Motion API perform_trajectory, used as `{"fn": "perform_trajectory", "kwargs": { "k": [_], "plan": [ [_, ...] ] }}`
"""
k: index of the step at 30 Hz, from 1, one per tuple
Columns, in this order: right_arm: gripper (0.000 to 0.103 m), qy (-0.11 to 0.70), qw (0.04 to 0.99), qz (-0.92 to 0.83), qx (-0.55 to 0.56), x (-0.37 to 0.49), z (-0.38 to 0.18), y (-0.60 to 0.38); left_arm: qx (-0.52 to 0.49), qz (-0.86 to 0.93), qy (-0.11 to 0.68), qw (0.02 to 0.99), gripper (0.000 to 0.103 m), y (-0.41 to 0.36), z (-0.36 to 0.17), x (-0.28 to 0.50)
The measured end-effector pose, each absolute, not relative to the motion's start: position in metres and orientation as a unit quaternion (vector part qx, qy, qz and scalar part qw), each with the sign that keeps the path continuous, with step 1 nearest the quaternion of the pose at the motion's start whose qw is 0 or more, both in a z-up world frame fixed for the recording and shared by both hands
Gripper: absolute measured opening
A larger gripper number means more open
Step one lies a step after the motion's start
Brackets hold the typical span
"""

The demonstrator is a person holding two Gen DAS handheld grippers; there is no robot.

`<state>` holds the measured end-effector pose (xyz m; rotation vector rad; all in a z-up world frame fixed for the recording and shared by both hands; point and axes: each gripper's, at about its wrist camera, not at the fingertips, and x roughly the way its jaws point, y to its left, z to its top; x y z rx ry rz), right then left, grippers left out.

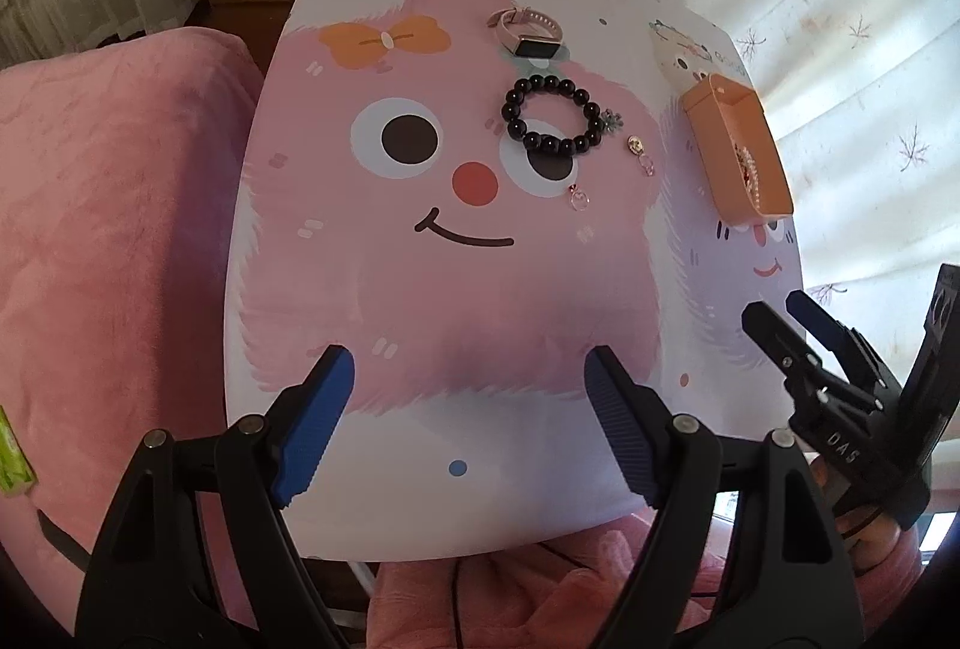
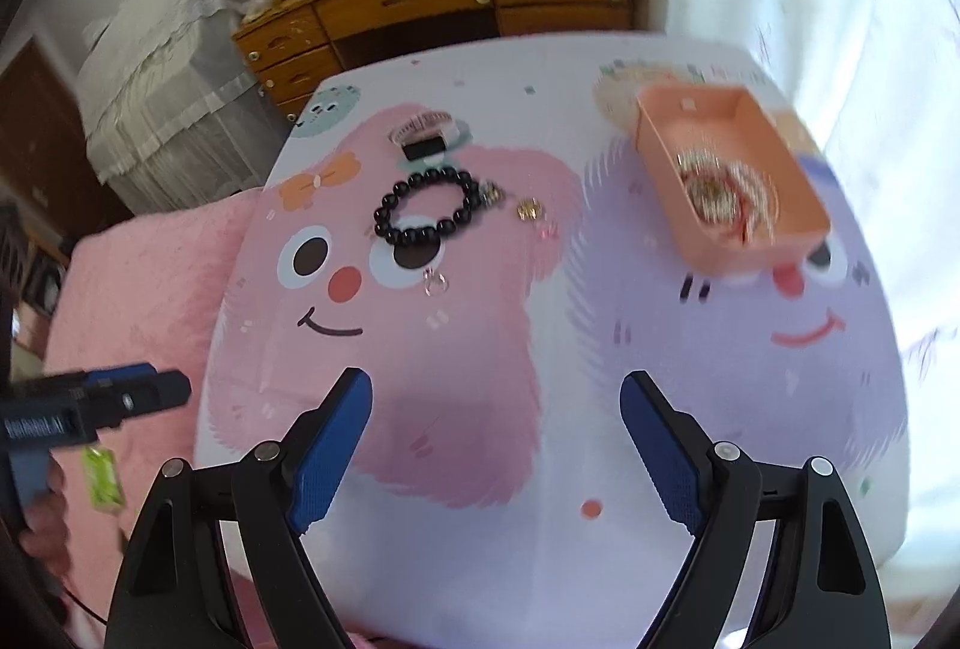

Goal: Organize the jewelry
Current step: 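Withdraw both grippers from the tray toward the black bead bracelet, then grasp the black bead bracelet with the left gripper while the right gripper reaches the pink ring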

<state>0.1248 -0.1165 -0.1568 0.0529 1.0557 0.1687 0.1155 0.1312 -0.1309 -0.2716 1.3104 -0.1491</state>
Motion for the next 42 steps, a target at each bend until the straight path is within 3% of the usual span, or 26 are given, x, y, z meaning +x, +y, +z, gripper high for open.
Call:
{"fn": "perform_trajectory", "kwargs": {
  "k": [9, 24, 27, 30, 42],
  "plan": [
    [0.084, 0.476, 0.873, 0.103, -0.027, 0.166, -0.179, -0.109, -0.084, -0.054, 0.618, 0.780, 0.077, 0.119, -0.133, 0.149],
    [0.054, 0.444, 0.886, 0.081, -0.101, 0.227, -0.257, -0.111, -0.058, -0.054, 0.631, 0.772, 0.077, 0.069, -0.199, 0.283],
    [0.046, 0.451, 0.882, 0.091, -0.103, 0.237, -0.273, -0.109, -0.038, -0.051, 0.630, 0.774, 0.073, 0.060, -0.216, 0.297],
    [0.039, 0.455, 0.880, 0.092, -0.100, 0.246, -0.283, -0.107, -0.033, -0.040, 0.629, 0.776, 0.063, 0.057, -0.228, 0.305],
    [0.030, 0.453, 0.883, 0.073, -0.096, 0.264, -0.300, -0.097, -0.056, -0.048, 0.619, 0.782, 0.043, 0.055, -0.251, 0.317]
  ]
}}
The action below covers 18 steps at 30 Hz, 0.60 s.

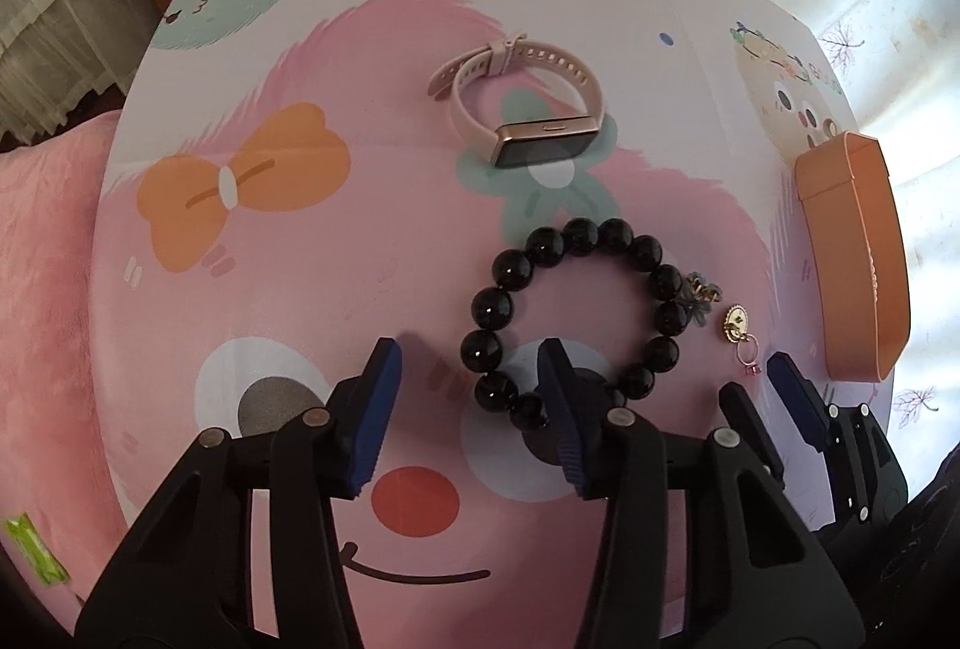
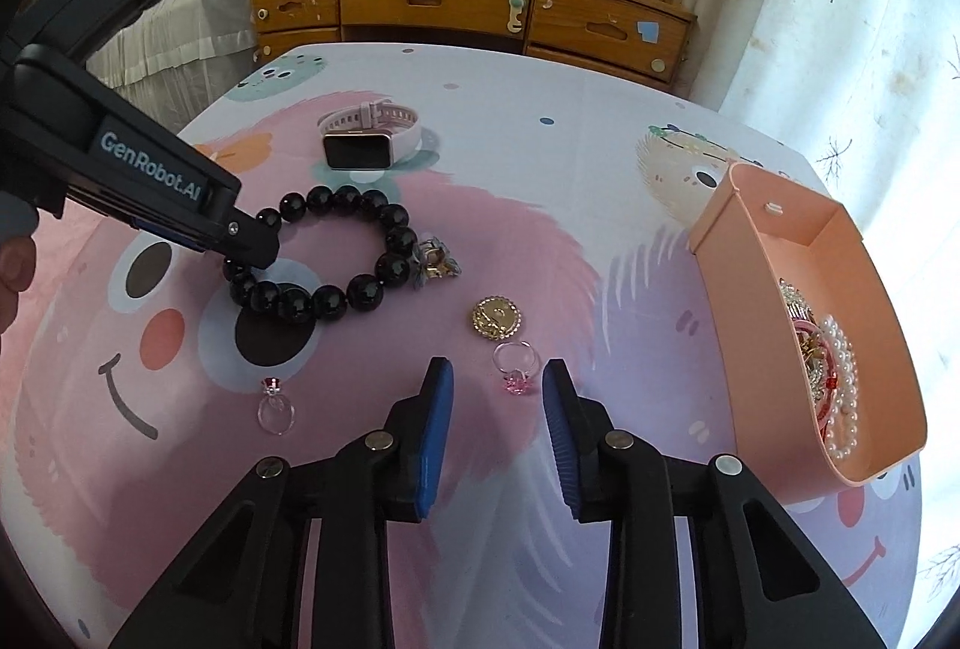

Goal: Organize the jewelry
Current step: 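Grasp the black bead bracelet with the left gripper while the right gripper reaches the pink ring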

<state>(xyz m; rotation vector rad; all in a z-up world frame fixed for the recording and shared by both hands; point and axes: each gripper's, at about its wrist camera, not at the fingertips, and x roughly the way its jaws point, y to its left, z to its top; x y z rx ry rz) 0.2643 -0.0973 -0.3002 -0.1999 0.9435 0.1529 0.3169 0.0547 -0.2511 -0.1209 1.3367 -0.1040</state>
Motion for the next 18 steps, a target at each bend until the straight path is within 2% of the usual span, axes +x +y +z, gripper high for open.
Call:
{"fn": "perform_trajectory", "kwargs": {
  "k": [3, 5, 6, 8, 10, 18],
  "plan": [
    [0.027, 0.458, 0.882, 0.073, -0.084, 0.268, -0.303, -0.100, -0.040, -0.055, 0.614, 0.786, 0.035, 0.049, -0.251, 0.317],
    [0.021, 0.459, 0.882, 0.072, -0.082, 0.270, -0.303, -0.099, -0.036, -0.058, 0.614, 0.786, 0.020, 0.047, -0.251, 0.318],
    [0.017, 0.459, 0.881, 0.074, -0.082, 0.269, -0.303, -0.099, -0.041, -0.060, 0.616, 0.785, 0.017, 0.047, -0.251, 0.318],
    [0.011, 0.463, 0.879, 0.082, -0.079, 0.270, -0.304, -0.096, -0.050, -0.061, 0.618, 0.782, 0.015, 0.047, -0.251, 0.318],
    [0.010, 0.466, 0.878, 0.081, -0.074, 0.272, -0.304, -0.095, -0.051, -0.065, 0.619, 0.781, 0.013, 0.045, -0.252, 0.318],
    [0.010, 0.478, 0.873, 0.079, -0.060, 0.267, -0.294, -0.101, -0.067, -0.057, 0.628, 0.773, 0.012, 0.049, -0.245, 0.308]
  ]
}}
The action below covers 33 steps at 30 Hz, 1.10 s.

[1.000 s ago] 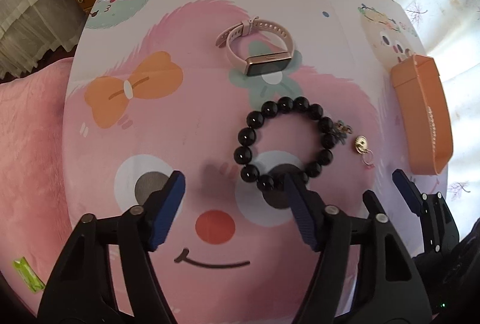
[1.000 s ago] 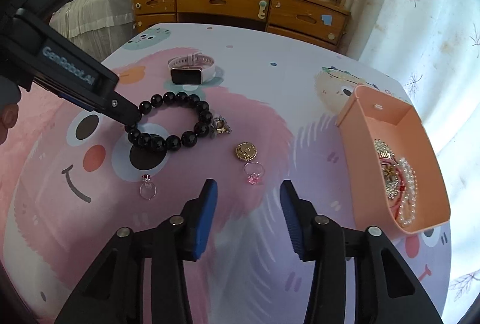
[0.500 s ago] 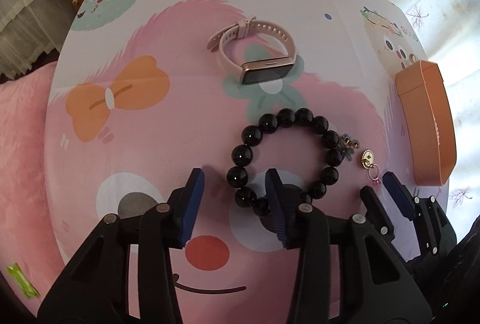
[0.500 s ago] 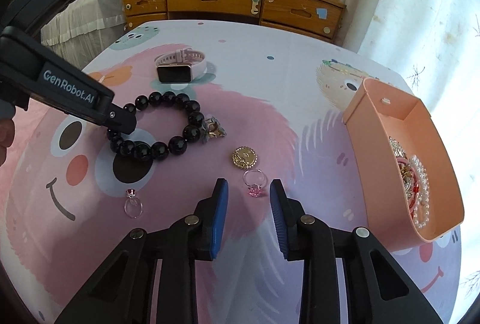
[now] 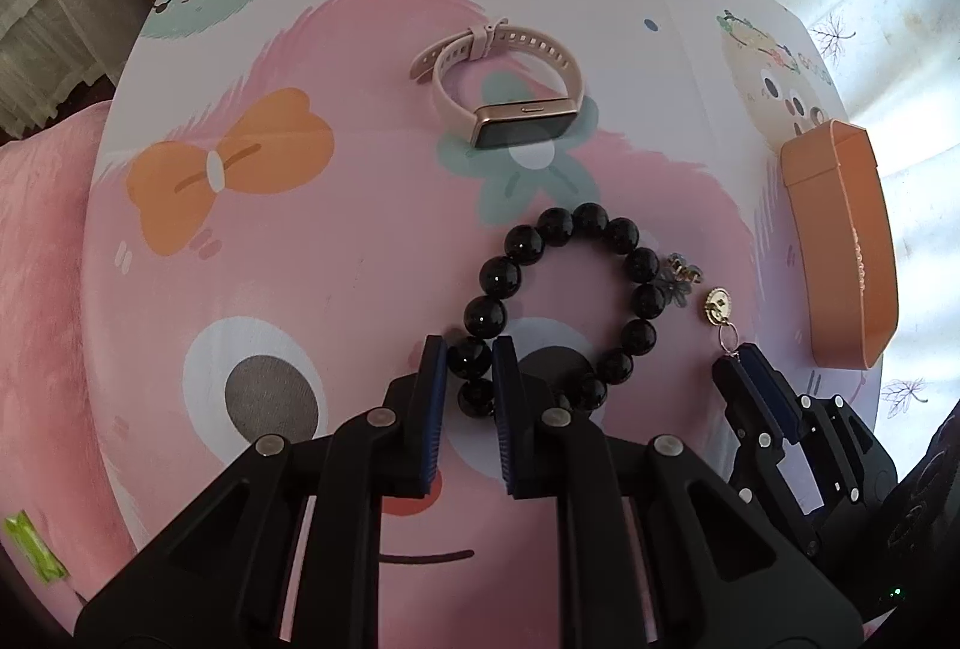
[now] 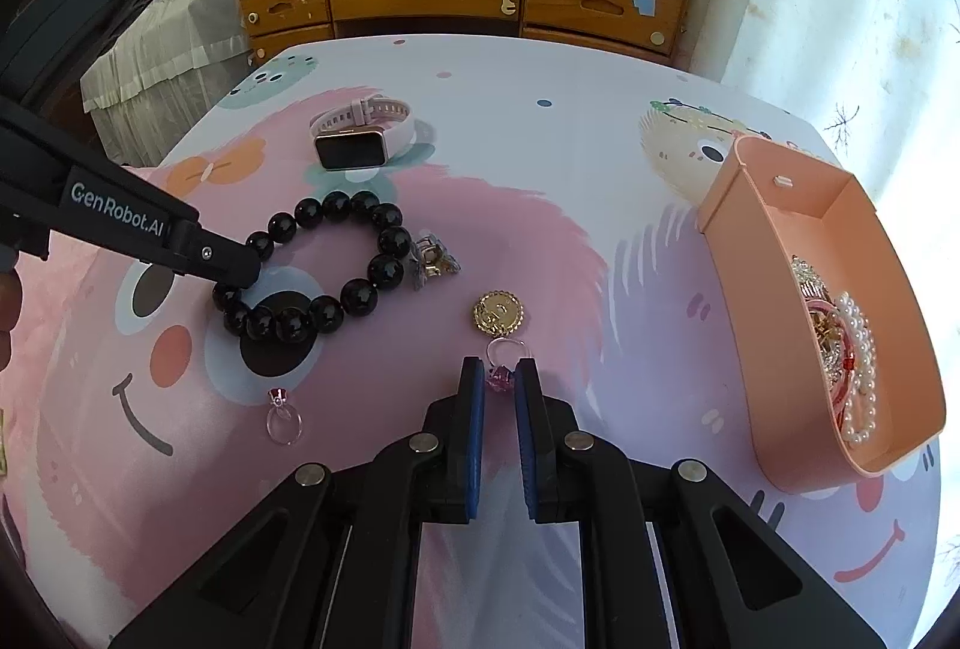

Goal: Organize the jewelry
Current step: 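Grasp the black bead bracelet with the left gripper while the right gripper reaches the pink ring, then carry the black bracelet and pink ring into the peach tray and open both grippers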

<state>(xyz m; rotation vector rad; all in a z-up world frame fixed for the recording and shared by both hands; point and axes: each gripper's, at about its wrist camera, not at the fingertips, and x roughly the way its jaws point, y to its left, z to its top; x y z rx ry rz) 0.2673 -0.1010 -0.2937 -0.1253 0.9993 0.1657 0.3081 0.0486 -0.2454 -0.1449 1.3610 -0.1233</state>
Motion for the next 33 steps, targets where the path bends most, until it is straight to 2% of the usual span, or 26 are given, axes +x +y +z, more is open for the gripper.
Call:
{"fn": "perform_trajectory", "kwargs": {
  "k": [8, 18, 21, 33],
  "plan": [
    [0.010, 0.457, 0.886, 0.072, -0.023, 0.249, -0.253, -0.111, -0.073, -0.066, 0.602, 0.793, 0.012, 0.057, -0.202, 0.287],
    [0.010, 0.414, 0.908, 0.054, 0.034, 0.199, -0.187, -0.122, -0.042, -0.096, 0.535, 0.838, 0.012, 0.062, -0.120, 0.229],
    [0.010, 0.413, 0.907, 0.049, 0.068, 0.181, -0.170, -0.130, -0.016, -0.096, 0.516, 0.851, 0.012, 0.061, -0.099, 0.210],
    [0.010, 0.392, 0.895, 0.022, 0.214, 0.109, -0.114, -0.203, -0.025, -0.153, 0.495, 0.855, 0.012, 0.038, -0.031, 0.152]
  ]
}}
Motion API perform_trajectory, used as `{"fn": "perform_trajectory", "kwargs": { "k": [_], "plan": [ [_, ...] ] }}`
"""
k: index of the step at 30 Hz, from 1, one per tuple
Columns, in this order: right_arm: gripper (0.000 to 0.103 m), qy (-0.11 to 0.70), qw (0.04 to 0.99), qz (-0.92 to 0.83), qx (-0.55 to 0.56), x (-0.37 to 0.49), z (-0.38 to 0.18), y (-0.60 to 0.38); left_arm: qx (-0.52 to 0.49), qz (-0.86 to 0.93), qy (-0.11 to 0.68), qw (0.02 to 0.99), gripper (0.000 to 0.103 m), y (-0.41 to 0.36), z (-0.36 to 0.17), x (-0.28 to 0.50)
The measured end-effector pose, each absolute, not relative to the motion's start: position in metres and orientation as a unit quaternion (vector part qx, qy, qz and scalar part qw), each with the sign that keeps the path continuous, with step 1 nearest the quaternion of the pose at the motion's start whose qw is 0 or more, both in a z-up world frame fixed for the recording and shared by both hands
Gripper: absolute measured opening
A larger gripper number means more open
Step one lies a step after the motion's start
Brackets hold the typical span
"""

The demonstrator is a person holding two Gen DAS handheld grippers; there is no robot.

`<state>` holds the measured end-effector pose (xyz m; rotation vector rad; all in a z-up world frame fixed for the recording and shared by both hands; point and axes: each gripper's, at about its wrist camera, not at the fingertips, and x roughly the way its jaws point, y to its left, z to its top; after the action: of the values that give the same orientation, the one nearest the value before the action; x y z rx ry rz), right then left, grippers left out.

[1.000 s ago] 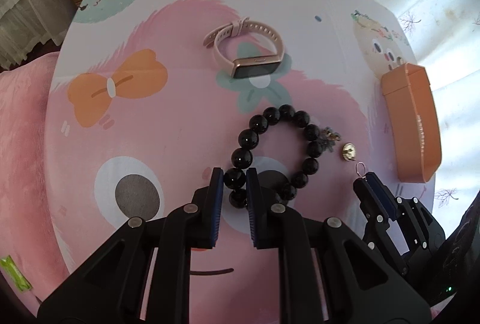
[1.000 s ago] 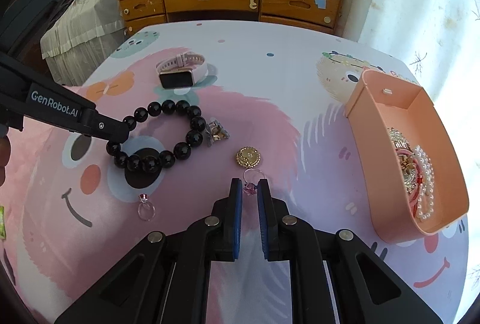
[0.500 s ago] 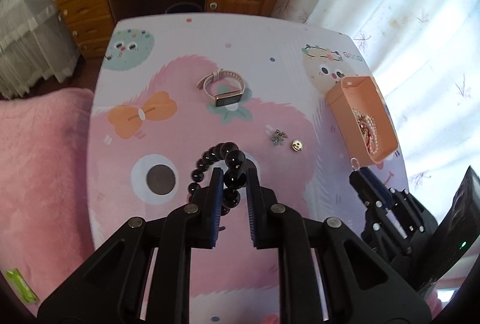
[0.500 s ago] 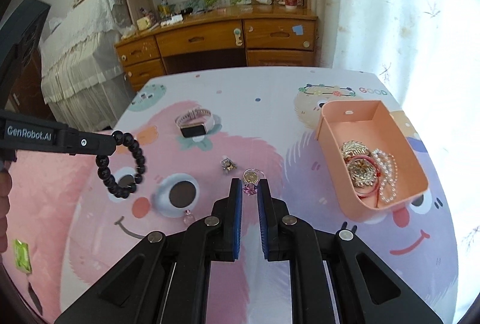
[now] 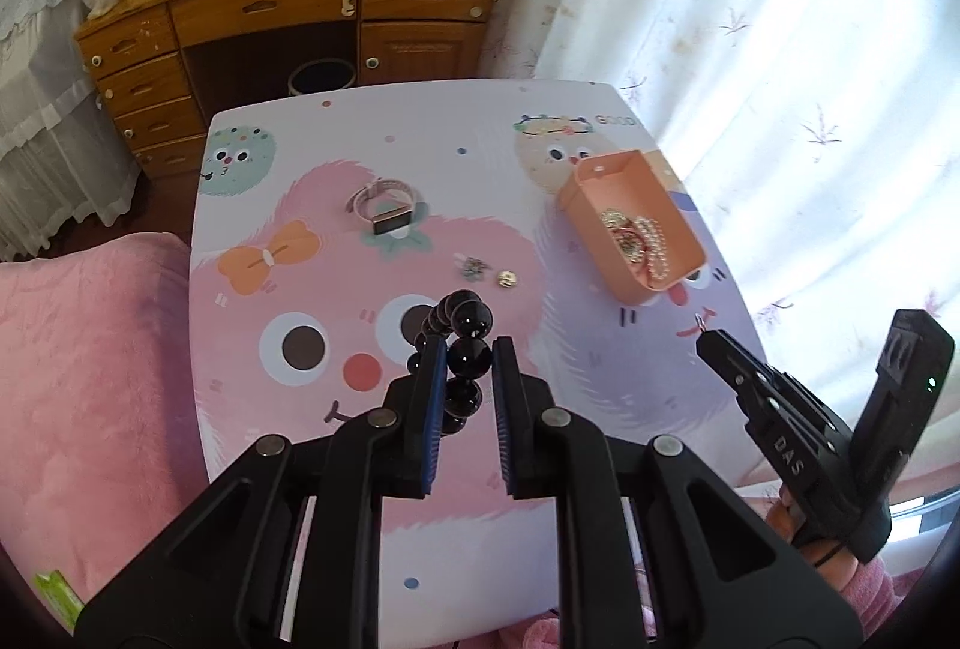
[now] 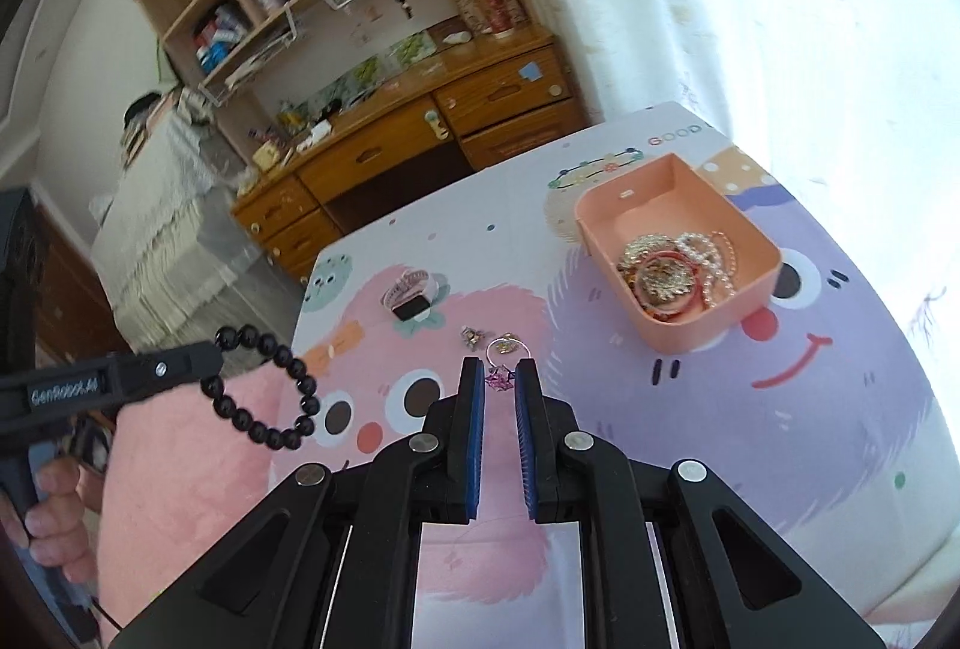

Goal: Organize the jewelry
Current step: 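Carry the black bracelet and pink ring into the peach tray and open both grippers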

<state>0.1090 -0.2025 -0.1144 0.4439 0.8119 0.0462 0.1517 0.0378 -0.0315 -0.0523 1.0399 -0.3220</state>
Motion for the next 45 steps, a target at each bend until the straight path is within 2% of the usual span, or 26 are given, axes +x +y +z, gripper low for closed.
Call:
{"fn": "perform_trajectory", "kwargs": {
  "k": [10, 20, 33, 45],
  "plan": [
    [0.010, 0.387, 0.895, -0.008, 0.220, 0.087, -0.097, -0.259, -0.033, -0.207, 0.494, 0.844, 0.012, -0.013, -0.012, 0.123],
    [0.010, 0.407, 0.890, 0.014, 0.203, 0.112, -0.092, -0.308, -0.036, -0.237, 0.478, 0.845, 0.012, -0.092, 0.010, 0.129],
    [0.010, 0.444, 0.879, 0.091, 0.147, 0.177, -0.107, -0.354, -0.064, -0.215, 0.474, 0.851, 0.012, -0.173, -0.004, 0.185],
    [0.010, 0.448, 0.879, 0.105, 0.126, 0.231, -0.137, -0.374, -0.057, -0.187, 0.479, 0.856, 0.013, -0.214, -0.023, 0.248]
  ]
}}
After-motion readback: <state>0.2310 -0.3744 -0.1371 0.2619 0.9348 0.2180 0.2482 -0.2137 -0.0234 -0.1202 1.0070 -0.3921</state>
